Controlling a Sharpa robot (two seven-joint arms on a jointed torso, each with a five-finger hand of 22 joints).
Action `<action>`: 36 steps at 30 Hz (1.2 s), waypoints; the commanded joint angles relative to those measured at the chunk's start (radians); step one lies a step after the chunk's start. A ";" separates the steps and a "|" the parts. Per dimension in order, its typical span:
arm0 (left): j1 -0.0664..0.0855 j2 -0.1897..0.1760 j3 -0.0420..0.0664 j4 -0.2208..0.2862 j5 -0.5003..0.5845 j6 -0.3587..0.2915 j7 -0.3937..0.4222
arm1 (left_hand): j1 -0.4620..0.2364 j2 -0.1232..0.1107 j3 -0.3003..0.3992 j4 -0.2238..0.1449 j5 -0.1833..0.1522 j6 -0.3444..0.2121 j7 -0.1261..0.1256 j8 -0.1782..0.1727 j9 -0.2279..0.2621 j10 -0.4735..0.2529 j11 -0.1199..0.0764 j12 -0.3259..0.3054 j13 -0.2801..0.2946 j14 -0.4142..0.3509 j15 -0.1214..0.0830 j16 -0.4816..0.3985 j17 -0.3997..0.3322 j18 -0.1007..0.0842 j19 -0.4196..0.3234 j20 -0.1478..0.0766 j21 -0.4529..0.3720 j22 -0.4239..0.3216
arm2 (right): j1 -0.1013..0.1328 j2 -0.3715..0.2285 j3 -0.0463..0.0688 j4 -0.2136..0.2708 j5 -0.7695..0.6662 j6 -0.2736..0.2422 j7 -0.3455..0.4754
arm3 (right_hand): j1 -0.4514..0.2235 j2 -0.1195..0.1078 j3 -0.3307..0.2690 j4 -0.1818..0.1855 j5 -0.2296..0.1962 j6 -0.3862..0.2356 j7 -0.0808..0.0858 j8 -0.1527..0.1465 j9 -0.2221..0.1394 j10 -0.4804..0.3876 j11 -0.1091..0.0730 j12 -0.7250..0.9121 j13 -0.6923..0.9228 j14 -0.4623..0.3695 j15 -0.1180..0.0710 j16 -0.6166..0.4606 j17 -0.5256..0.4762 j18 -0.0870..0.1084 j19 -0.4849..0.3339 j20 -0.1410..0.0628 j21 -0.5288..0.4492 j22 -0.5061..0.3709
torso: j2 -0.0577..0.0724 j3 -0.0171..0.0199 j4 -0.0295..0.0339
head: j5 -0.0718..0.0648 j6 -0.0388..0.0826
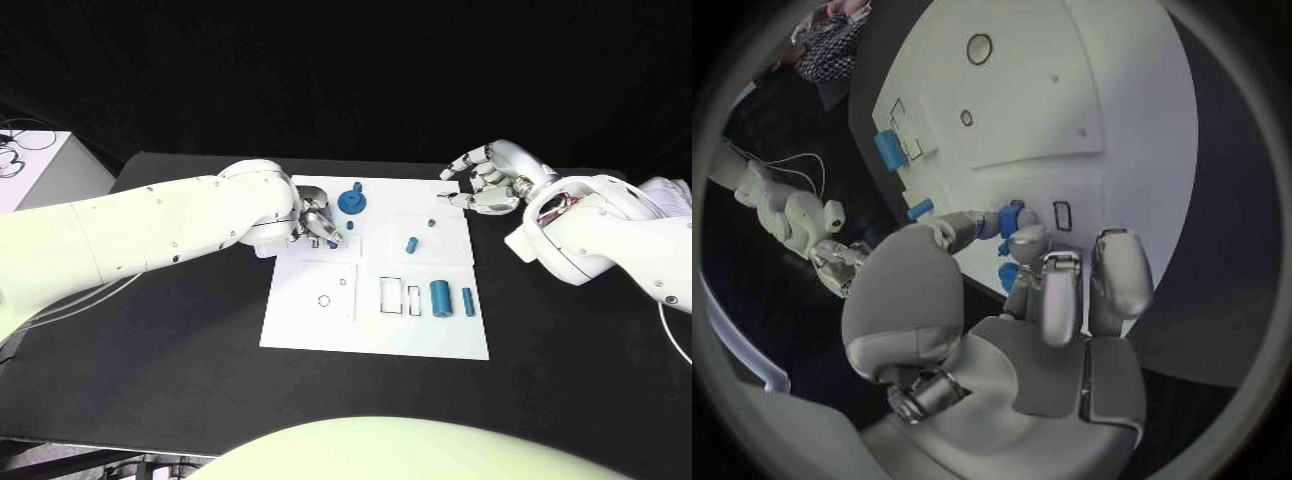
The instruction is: Assemble the parts on the task board
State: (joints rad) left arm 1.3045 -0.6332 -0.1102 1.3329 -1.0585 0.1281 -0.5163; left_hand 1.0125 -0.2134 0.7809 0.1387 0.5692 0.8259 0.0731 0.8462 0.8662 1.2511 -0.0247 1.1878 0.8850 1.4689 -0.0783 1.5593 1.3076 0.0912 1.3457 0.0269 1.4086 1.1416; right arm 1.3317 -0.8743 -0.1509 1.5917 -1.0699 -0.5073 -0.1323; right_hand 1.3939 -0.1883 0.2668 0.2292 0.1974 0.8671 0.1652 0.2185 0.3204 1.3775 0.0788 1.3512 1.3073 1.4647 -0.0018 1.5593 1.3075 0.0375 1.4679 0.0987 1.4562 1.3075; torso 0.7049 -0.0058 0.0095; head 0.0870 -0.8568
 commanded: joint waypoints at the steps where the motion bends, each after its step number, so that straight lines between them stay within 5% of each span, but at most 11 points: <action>1: -0.003 0.012 -0.005 -0.006 0.009 0.046 -0.005 | -0.002 0.007 0.201 -0.203 0.004 0.030 -0.027 0.005 -0.002 0.006 -0.004 0.006 0.003 0.099 -0.007 0.007 0.254 -0.005 0.004 0.001 0.006 0.000 | 0.000 0.002 0.000 -0.001 -0.002 0.012 0.001 | 0.001 -0.003 0.004 0.002 0.004 0.009 0.000 0.001 -0.002 -0.005 0.001 -0.003 0.073 0.099 0.005 -0.003 0.238 -0.003 0.046 0.005 -0.006 0.152 | 0.000 0.0006 0.0013 | -0.001 -0.001; 24: 0.005 0.015 -0.006 -0.019 0.025 0.092 -0.008 | -0.005 0.011 0.201 -0.204 0.008 0.033 -0.029 0.005 -0.001 0.011 -0.006 0.009 0.007 0.100 -0.007 0.008 0.257 -0.005 0.003 0.000 0.006 0.000 | -0.001 0.002 0.000 -0.003 -0.002 0.015 0.000 | 0.004 -0.004 0.006 0.002 0.007 0.009 0.000 0.001 -0.002 -0.005 0.001 -0.003 0.073 0.099 0.005 -0.003 0.237 -0.003 0.046 0.005 -0.006 0.151 | 0.000 -0.0018 0.0004 | 0.000 -0.001; 36: 0.029 0.003 0.003 -0.009 0.027 0.103 -0.009 | -0.008 0.012 0.203 -0.208 0.017 0.037 -0.031 0.006 -0.001 0.017 -0.007 0.013 0.014 0.101 -0.009 0.009 0.259 -0.005 0.004 -0.001 0.006 0.001 | -0.001 0.002 0.000 -0.003 -0.002 0.015 0.000 | 0.004 -0.004 0.006 0.002 0.007 0.009 0.000 0.001 -0.002 -0.005 0.001 -0.003 0.073 0.099 0.005 -0.003 0.237 -0.003 0.046 0.005 -0.006 0.151 | -0.001 -0.0005 0.0029 | 0.002 -0.006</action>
State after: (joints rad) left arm 1.3311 -0.6299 -0.1074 1.3213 -1.0409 0.1997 -0.5229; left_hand 1.0032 -0.2126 0.7809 0.1387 0.5796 0.8259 0.0730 0.8462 0.8630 1.2587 -0.0319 1.1959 0.8970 1.4652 -0.0819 1.5634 1.3076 0.0913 1.3456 0.0270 1.4086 1.1412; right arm 1.3307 -0.8728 -0.1509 1.5890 -1.0698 -0.5015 -0.1337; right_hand 1.3939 -0.1883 0.2668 0.2291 0.1973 0.8671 0.1652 0.2185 0.3194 1.3775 0.0788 1.3512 1.3073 1.4648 -0.0018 1.5594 1.3073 0.0375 1.4679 0.0987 1.4562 1.3076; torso 0.7046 -0.0071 0.0108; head 0.0884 -0.8618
